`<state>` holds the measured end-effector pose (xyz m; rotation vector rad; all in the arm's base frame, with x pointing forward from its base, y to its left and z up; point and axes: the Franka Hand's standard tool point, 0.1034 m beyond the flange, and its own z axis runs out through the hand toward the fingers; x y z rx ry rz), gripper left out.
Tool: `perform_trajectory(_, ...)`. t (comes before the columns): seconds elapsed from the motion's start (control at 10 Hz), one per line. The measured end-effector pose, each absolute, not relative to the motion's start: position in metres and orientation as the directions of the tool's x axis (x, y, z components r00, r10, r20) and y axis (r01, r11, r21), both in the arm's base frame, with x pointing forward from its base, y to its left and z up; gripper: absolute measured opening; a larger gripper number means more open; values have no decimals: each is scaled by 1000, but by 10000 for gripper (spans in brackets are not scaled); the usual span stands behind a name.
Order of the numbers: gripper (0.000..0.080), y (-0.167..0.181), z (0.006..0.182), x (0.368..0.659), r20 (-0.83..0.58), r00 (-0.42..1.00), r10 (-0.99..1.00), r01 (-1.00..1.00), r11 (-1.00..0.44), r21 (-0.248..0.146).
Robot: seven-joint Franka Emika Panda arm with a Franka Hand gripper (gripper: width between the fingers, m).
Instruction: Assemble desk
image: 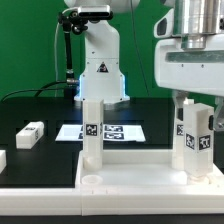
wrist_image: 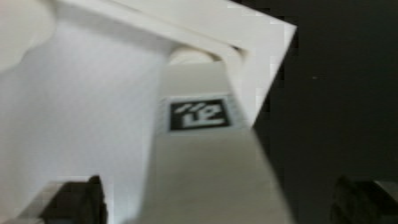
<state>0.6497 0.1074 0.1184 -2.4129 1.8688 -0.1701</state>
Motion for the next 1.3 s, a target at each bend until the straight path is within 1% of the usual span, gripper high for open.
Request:
perform_trajectory(0.1,642,105,118,649,65,412,-909,-898,-417,-140)
perform_trajectory(0.2,648,101,118,649,79,440,-894,-880,-447,-160)
perform_trajectory(0.3,649,101,118,647,88,483,-871,-857,-491,-158)
perform_trajectory(0.6,649,100,117,647,118,642,-758,-746,-652,-136)
perform_trajectory(0.7,649,100,117,647,130,707,-695,-683,-719,-124)
perform_trajectory(0.8,649,100,119,648,142,824,-549,-542,-836,-87)
perform_trajectory(0.9,649,101,121,649,155,890,-429,-423,-904,-69)
perform_trajectory(1.0,649,102,122,647,151,922,-356,-352,-934,-55)
perform_trajectory(1.1,649,101,122,648,159,961,-227,-224,-974,-36)
perform_trajectory(1.2,649,102,125,650,169,972,-163,-160,-987,-29)
perform_trajectory(1.3,649,103,131,651,178,973,-146,-143,-989,-32)
